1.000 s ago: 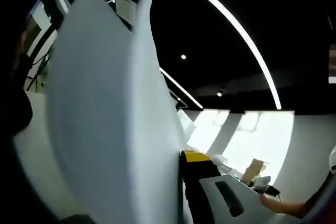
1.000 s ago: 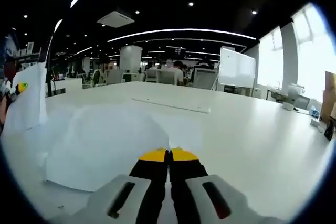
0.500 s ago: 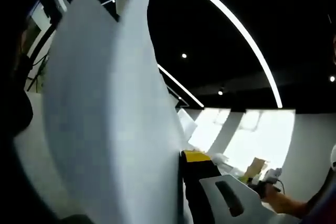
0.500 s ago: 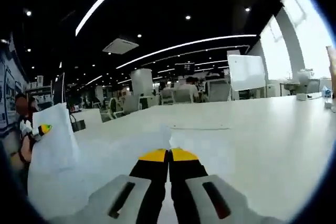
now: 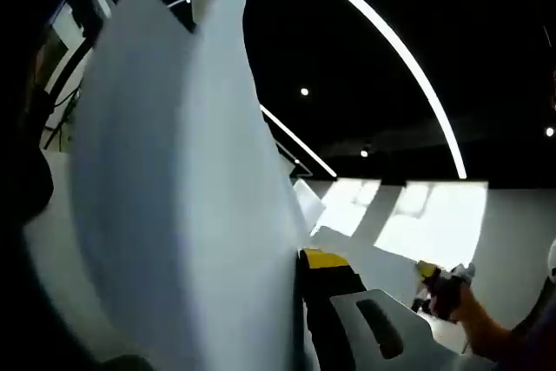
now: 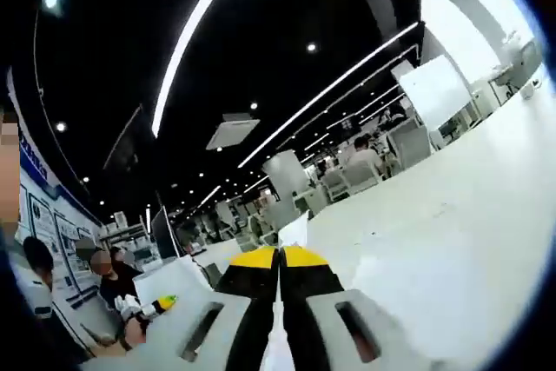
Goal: Organize the stack of printing papers by aligning and flattening the scattered papers on the table
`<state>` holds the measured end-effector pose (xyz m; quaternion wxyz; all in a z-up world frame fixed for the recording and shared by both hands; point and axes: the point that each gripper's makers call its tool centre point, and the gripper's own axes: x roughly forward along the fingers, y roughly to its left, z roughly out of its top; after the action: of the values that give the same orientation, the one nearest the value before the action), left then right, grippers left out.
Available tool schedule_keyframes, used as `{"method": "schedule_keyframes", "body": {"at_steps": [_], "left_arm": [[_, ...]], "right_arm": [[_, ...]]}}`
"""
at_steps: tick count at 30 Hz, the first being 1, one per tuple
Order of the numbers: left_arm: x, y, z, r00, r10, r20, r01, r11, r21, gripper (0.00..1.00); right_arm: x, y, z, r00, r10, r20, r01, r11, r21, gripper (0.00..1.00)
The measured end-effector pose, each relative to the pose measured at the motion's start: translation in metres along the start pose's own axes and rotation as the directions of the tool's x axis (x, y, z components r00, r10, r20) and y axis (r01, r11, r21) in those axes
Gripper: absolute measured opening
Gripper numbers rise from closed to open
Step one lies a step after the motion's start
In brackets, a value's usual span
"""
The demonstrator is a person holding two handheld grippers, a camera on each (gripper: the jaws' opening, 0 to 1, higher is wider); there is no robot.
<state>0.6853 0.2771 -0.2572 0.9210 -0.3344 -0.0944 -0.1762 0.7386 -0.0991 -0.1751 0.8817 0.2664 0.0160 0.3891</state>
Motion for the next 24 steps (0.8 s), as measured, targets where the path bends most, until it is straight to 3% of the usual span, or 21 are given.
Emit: {"method": "schedule_keyframes", "body": {"at_steps": [10,24], "left_arm": [[0.000,-0.001,0.000,1.000,0.001,-0.001,-0.001,1.000,0.003,0.07],[0.000,0.000,0.001,1.000,0.002,0.003,-0.002,1.000,0.000,0.07]], "right_arm": [[0.007,0.038,-0.015,0.999,0.051,-0.014,-0.051,0.998,-0.039,0.00],[0.015,0.057,0.006,0.989,0.147,0.032,-0.148,0.989,0.019,0.00]]}}
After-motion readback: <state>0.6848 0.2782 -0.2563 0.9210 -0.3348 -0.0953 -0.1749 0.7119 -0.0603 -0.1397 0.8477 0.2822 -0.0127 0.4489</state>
